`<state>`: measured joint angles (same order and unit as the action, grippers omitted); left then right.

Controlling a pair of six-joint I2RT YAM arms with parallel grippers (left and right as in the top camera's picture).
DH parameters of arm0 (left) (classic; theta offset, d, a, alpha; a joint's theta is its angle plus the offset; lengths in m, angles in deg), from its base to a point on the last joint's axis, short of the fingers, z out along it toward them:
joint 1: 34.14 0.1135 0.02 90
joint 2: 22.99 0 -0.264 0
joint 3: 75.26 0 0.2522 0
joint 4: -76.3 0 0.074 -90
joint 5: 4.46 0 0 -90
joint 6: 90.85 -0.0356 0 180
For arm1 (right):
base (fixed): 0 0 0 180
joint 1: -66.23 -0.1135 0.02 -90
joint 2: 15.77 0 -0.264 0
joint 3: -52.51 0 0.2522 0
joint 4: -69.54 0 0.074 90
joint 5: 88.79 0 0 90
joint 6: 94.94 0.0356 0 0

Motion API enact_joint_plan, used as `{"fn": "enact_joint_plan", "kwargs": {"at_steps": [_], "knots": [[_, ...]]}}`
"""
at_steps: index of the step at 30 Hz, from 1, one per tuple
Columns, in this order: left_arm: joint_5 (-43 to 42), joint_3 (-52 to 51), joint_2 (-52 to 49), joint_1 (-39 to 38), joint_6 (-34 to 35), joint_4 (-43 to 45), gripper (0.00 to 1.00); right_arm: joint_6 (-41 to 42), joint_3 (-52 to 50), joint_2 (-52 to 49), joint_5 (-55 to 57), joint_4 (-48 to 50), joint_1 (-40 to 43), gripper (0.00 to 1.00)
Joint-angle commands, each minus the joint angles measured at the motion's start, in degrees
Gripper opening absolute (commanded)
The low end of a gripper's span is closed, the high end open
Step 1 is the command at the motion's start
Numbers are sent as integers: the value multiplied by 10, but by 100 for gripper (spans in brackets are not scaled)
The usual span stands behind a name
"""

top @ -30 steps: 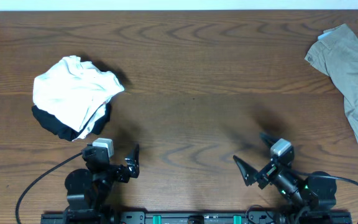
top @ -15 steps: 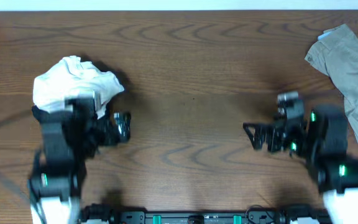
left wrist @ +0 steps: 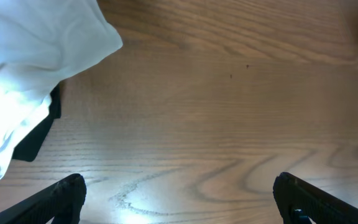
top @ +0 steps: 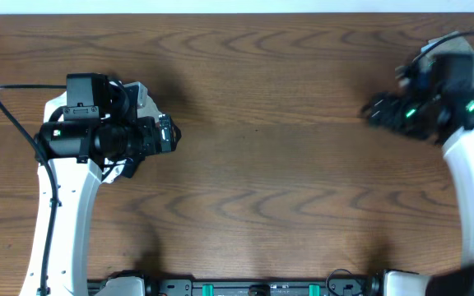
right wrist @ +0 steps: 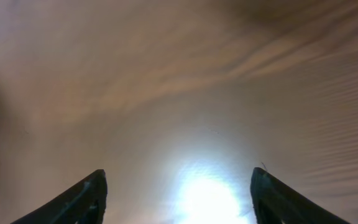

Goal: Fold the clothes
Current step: 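Reach the right gripper to the khaki trousers at the right edge and grasp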

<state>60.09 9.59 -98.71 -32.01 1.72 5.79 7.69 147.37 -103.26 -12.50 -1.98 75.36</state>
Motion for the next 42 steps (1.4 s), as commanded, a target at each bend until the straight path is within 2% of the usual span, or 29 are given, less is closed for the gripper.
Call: {"fn": "enact_joint_plan", "kwargs": {"at_steps": [1,3,7,11,15,20,21,24,29,37,42], "knots": [[-18,12,4,-2,-10,-2,98,26,72,-59,83,-3,48,70],[-32,12,7,-2,-10,-3,98,26,106,-97,110,-3,71,70],[-42,12,17,-2,-10,-11,91,32,142,-159,139,7,119,68],[-42,12,39,-2,-10,-12,80,33,147,-211,130,34,169,47],[-42,12,72,-2,-10,-3,77,32,147,-270,126,66,198,36],[-42,12,118,-2,-14,14,77,33,147,-320,125,125,213,40],[-41,12,128,-2,-15,16,77,34,147,-328,118,139,215,37],[-41,12,153,-2,-15,22,77,62,147,-346,114,165,218,17],[-41,12,182,-2,-15,37,77,126,147,-388,117,198,224,2],[-41,12,191,-2,-14,42,76,136,147,-416,70,271,234,1],[-41,12,189,-2,-14,50,76,137,147,-445,70,264,231,1]]}}
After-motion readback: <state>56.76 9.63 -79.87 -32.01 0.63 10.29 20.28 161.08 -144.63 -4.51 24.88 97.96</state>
